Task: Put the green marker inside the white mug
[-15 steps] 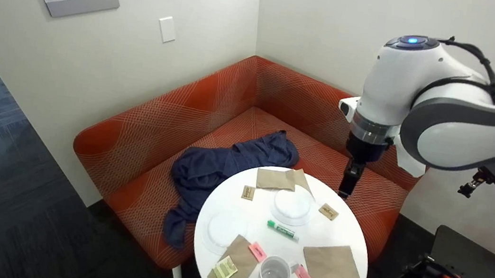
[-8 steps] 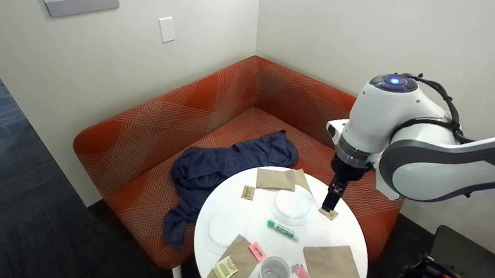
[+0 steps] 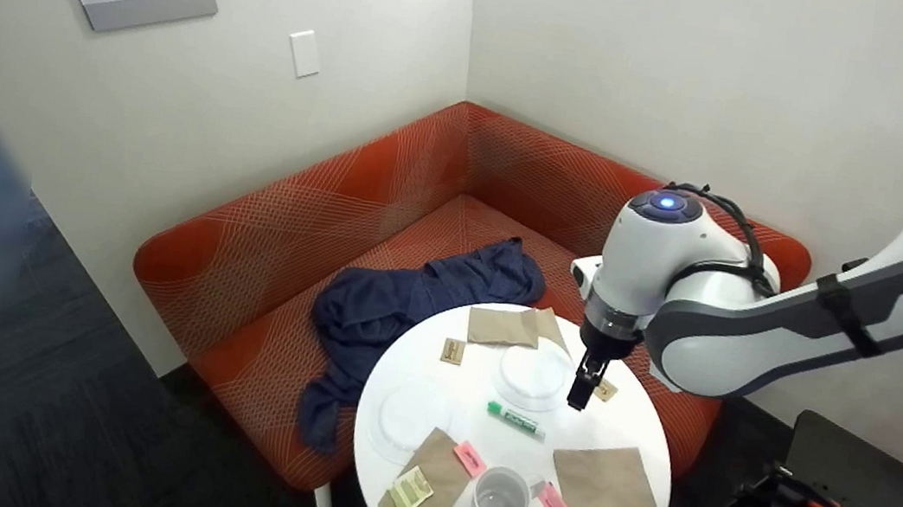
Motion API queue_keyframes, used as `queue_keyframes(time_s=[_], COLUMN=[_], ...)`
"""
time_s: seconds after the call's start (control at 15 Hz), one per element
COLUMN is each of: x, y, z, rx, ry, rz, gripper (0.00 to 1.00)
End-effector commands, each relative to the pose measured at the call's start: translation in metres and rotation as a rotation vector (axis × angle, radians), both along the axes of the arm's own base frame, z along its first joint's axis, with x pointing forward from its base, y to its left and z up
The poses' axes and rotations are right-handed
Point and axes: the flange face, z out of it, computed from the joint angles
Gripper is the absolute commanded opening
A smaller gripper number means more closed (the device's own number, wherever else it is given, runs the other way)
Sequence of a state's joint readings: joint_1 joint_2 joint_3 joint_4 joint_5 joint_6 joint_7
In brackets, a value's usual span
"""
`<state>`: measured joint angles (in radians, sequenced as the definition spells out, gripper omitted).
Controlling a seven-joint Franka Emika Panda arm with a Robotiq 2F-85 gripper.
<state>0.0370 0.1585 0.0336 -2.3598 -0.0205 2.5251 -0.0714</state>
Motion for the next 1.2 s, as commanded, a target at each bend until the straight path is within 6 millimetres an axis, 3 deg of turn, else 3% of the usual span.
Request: queue_keyframes(time_s=[0.0, 0.67, 1.13], x=[0.023, 0.028, 0.047], y=[0.005, 0.003, 0.003], z=[-0.025, -0.091, -0.127], rx=[0.026, 0.004, -0.017], ry=[0.016, 0.026, 0.035], rz=[0.000, 0.058, 0.075], gripper=[1.00, 1.00, 1.00])
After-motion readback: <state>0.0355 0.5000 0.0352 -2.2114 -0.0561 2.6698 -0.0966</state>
